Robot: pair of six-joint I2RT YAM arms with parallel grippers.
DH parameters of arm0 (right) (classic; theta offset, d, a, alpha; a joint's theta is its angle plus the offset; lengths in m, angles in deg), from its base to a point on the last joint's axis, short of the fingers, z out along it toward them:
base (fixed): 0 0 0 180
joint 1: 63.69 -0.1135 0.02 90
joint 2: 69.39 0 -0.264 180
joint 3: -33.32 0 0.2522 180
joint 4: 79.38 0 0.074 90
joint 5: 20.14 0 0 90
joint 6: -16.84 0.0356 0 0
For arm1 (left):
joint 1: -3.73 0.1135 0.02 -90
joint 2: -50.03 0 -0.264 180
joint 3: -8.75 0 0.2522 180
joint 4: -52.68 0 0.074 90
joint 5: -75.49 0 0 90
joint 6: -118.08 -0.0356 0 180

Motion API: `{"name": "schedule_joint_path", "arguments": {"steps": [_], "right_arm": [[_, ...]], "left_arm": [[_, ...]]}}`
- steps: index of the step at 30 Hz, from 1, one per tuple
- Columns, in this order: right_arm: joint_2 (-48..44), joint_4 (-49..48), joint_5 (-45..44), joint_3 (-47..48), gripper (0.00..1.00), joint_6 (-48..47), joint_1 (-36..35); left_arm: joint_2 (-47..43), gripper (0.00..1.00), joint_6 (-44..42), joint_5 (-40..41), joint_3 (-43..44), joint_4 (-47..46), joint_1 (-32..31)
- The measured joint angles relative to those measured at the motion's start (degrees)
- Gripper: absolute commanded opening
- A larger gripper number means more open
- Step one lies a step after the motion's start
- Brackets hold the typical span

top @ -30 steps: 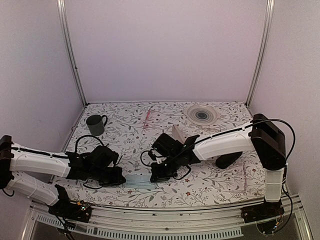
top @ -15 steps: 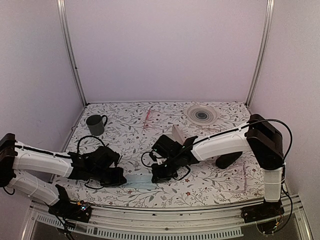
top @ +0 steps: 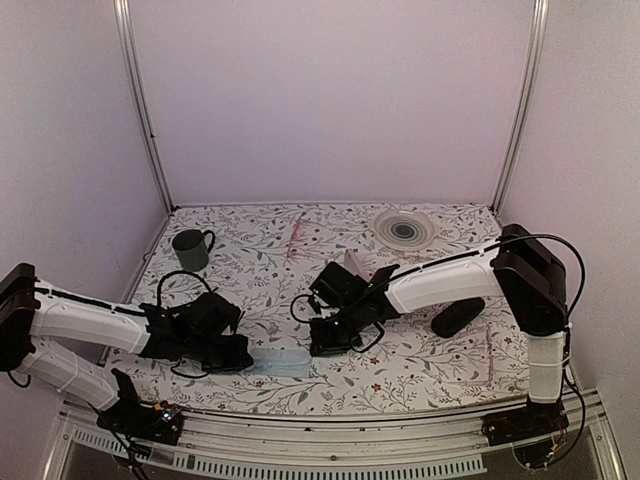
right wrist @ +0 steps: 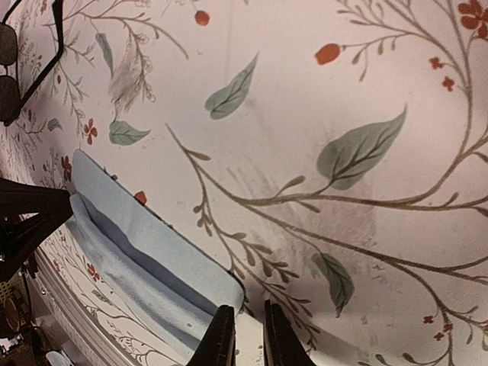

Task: Organize the sunglasses
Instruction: Smooth out the folded cleaning cloth at the center of the board.

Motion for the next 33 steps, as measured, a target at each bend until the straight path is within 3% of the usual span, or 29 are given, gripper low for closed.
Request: {"name": "schedule_joint_path", "arguments": {"steps": [5, 11, 14, 22, 33], "right_arm": [[-0.7, 2.0, -2.0, 0.4, 0.17, -0.4, 0.7], [-3.8, 3.6, -2.5, 0.4, 0.18, -0.9, 0.6], [-5.6, 3.7, -2.5, 0.4, 0.18, -1.3, -0.1], [-5.6, 2.4, 0.2, 3.0, 0.17, -2.9, -4.4], [3.1, 0.5, 3.9, 9.9, 0.13, -3.7, -7.5]], "left_arm": [[0.1, 0.05, 0.0, 0.2, 0.4, 0.4, 0.0], [-0.7, 0.40, -0.2, 1.1, 1.5, 2.4, 0.1], [-3.3, 0.49, -0.2, 1.8, 1.7, 3.7, 0.2], [-11.8, 0.49, 0.1, 4.6, 1.9, 7.1, 0.2], [-15.9, 0.46, 0.2, 4.9, -0.1, 9.7, 0.2]]}}
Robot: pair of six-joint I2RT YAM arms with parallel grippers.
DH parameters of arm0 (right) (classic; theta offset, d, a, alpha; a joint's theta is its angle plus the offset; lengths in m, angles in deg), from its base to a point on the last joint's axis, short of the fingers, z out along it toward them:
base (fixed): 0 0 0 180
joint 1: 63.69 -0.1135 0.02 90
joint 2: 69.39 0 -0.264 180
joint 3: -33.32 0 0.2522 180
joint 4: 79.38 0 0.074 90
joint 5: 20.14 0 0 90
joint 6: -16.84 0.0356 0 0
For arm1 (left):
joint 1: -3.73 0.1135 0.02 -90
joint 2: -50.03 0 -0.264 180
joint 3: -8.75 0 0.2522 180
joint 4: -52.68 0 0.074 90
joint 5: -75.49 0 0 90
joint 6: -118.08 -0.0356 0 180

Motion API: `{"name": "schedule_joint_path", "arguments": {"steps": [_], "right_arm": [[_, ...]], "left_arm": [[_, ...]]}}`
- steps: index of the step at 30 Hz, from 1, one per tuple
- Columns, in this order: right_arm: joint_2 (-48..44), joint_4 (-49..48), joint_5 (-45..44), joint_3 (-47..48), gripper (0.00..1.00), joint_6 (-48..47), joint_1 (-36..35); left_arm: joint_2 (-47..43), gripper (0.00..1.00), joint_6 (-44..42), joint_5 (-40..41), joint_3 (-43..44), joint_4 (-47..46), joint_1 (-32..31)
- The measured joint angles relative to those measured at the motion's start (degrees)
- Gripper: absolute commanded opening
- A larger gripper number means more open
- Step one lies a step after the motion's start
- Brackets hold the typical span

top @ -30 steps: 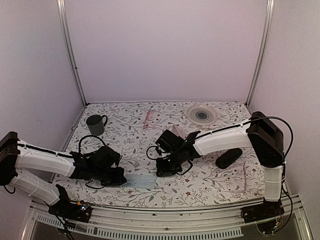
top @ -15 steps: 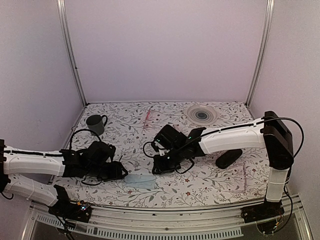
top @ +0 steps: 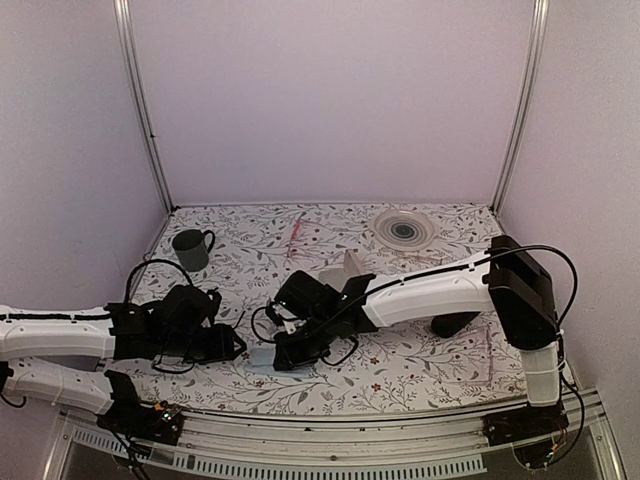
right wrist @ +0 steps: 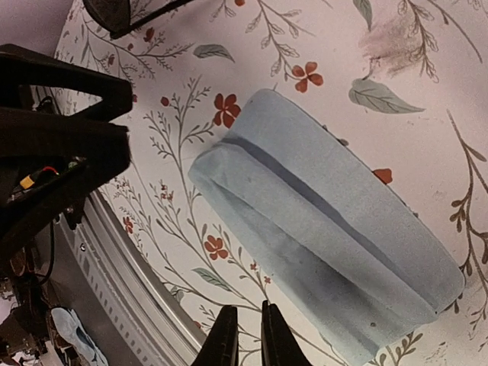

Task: Organize the sunglasses
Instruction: Smooth out the folded cleaning cloth at the center of the board.

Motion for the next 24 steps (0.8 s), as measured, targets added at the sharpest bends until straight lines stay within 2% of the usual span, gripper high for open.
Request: {"name": "schedule_joint_path", "arguments": {"steps": [6, 24], "right_arm": [[3.0, 0.8, -0.7, 0.7, 0.10, 0.0, 0.2], [3.7, 1.1, -2.3, 0.9, 0.09, -0.5, 4.3]], "left_arm": [[-0.2, 0.44, 0.0, 0.0, -0.1, 0.0, 0.0], [-0.2, 0.43, 0.0, -0.1, -0.4, 0.0, 0.0]]}}
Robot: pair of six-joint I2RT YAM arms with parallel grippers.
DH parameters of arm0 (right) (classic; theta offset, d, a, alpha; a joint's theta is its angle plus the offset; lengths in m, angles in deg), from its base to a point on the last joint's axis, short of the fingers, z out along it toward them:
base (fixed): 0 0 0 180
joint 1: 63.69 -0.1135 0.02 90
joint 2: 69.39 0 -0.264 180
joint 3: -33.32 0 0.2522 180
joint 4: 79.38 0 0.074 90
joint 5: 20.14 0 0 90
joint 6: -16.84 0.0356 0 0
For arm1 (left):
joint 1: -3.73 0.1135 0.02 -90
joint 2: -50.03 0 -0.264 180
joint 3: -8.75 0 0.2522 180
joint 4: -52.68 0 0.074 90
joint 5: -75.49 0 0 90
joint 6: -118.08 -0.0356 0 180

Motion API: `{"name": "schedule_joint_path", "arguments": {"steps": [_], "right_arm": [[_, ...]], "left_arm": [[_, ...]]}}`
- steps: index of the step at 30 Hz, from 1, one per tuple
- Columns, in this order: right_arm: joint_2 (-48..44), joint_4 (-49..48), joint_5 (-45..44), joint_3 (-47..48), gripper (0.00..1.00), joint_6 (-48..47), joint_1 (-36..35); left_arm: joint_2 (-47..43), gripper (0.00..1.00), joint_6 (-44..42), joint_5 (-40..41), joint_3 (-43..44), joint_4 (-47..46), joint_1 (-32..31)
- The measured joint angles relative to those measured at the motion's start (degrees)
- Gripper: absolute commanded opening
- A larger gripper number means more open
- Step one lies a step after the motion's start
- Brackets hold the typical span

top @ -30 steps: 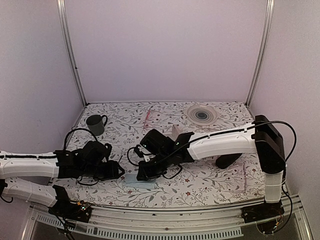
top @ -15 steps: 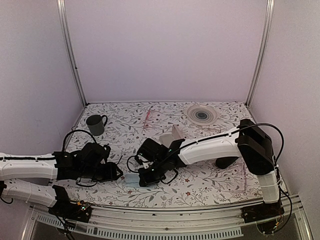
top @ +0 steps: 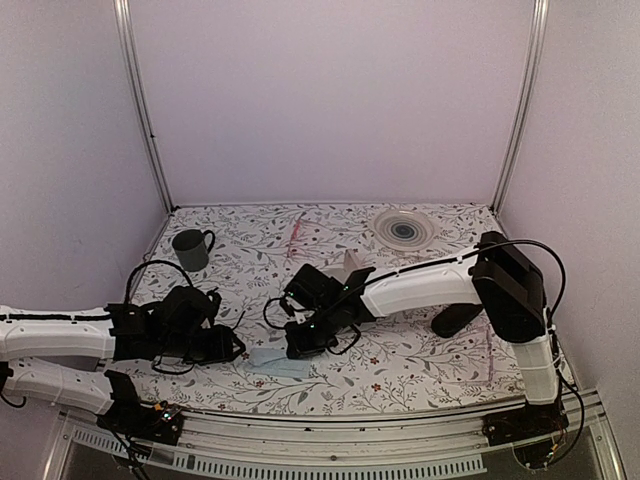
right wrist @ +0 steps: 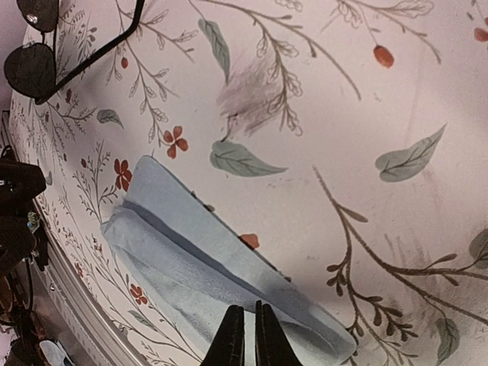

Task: Organize the sunglasses
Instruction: Smooth out the folded cleaning cloth at the center of the board, then move the folded cleaning cloth to the center of the board.

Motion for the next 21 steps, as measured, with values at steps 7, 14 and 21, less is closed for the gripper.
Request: {"name": "schedule_joint_path", "arguments": {"steps": [7, 14, 21], "right_arm": [[0.2, 0.1, -1.2, 2.9, 0.10, -0.9, 1.8], [0.2, 0.1, -2.7, 4.0, 0.14, -1.3, 2.4], [-6.1, -1.8, -4.0, -3.9, 0.29, -1.2, 2.4]], "left_arm": [[0.0, 0.43, -0.2, -0.2, 0.0, 0.0, 0.0], [-0.5, 0.44, -1.6, -0.6, 0.0, 0.0, -0.6], [-2.0, 0.45, -2.4, -0.7, 0.0, 0.0, -3.9]]}}
